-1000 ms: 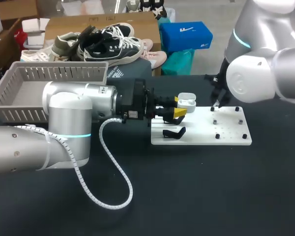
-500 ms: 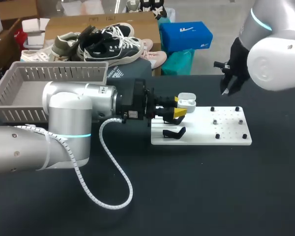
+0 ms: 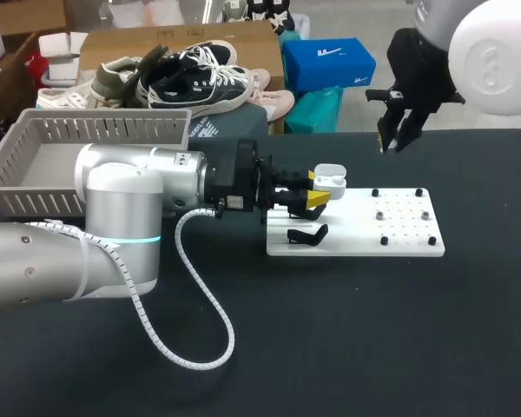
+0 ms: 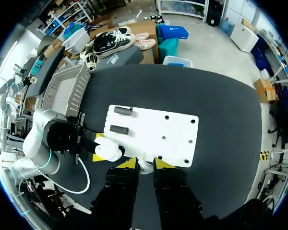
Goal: Pick up each earbud case from the left stands, insert the matching earbuds, close the lid, and place the case in the box.
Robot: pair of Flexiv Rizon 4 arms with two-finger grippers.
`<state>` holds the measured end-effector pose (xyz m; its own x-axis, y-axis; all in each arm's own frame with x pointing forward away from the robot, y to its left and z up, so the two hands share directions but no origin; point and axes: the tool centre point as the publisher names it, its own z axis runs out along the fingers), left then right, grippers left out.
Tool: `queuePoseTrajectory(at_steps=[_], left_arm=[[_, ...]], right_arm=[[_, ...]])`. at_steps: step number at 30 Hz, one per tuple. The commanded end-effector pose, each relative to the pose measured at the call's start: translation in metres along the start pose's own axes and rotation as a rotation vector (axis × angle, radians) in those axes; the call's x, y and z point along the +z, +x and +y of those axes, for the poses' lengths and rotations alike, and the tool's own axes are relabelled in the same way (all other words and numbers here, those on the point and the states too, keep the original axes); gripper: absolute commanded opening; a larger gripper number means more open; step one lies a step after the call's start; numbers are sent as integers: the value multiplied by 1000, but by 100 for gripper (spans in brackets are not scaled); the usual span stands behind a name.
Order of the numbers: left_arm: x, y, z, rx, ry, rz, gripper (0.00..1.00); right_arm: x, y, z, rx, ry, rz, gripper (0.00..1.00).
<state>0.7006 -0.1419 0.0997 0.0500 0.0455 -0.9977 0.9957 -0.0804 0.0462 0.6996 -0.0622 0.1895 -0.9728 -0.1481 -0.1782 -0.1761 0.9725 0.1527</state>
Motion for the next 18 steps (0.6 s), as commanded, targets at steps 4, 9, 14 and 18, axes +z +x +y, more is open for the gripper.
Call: queuePoseTrajectory(at_steps=[4,9,14,18], left_arm=[[0,1,0,1,0,-2,0],[0,1,0,1,0,-2,0],[0,1,0,1,0,-2,0],[0,1,0,1,0,-2,0]], right_arm=[[2,10,35,-83,50,54,0],[9,10,51,-105,75,73,0],[12,10,69,-128,74,89,0],[15,8,80,-149,76,90,0]])
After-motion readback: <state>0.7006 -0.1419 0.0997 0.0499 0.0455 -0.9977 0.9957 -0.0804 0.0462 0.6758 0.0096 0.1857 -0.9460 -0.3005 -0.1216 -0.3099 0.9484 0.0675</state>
